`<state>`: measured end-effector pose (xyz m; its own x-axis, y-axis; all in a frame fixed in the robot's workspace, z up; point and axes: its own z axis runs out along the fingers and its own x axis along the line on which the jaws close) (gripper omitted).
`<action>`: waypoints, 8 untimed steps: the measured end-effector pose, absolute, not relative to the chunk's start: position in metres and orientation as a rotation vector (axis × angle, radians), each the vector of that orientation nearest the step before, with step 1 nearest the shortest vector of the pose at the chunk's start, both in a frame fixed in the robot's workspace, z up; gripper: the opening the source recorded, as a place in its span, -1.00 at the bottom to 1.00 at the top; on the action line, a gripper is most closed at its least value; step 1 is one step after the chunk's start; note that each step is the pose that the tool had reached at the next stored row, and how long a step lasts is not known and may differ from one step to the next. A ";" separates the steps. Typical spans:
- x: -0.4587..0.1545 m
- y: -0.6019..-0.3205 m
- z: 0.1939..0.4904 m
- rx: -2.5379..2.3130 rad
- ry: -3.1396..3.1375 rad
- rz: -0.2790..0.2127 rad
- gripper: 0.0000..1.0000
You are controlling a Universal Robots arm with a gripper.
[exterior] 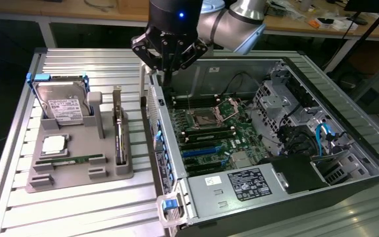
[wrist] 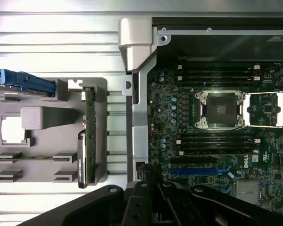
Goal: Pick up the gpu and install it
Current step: 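Reach for the gpu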
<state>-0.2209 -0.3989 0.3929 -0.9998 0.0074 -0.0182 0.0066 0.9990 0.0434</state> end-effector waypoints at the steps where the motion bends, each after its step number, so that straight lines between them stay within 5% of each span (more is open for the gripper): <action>1: -0.224 -0.399 0.393 0.011 3.123 0.068 -0.79; 8: -0.244 -0.399 0.393 0.011 3.123 0.068 -0.79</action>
<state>-0.2439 -0.3989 0.3928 -0.9998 0.0075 -0.0182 0.0067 0.9990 0.0434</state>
